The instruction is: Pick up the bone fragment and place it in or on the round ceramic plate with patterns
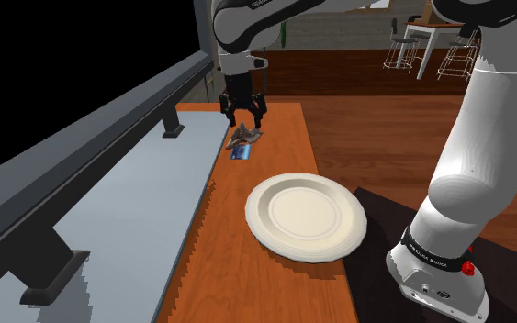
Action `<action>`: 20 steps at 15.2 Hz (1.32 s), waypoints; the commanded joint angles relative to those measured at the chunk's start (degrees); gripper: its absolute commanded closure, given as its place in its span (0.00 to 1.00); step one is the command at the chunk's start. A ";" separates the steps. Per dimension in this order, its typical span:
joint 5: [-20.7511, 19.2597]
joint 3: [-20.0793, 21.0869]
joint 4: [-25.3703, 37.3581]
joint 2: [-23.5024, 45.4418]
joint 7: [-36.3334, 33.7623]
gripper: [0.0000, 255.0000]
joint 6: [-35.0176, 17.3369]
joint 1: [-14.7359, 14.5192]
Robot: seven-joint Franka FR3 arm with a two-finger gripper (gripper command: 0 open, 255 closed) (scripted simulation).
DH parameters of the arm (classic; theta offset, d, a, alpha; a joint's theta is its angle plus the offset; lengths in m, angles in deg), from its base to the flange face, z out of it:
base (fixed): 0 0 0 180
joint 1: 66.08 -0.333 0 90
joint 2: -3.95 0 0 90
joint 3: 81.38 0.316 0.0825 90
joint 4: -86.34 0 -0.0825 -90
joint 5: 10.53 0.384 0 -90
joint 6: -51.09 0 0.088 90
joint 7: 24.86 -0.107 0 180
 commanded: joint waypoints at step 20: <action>0.29 0.03 6.51 -0.98 -0.01 1.00 7.44 -0.01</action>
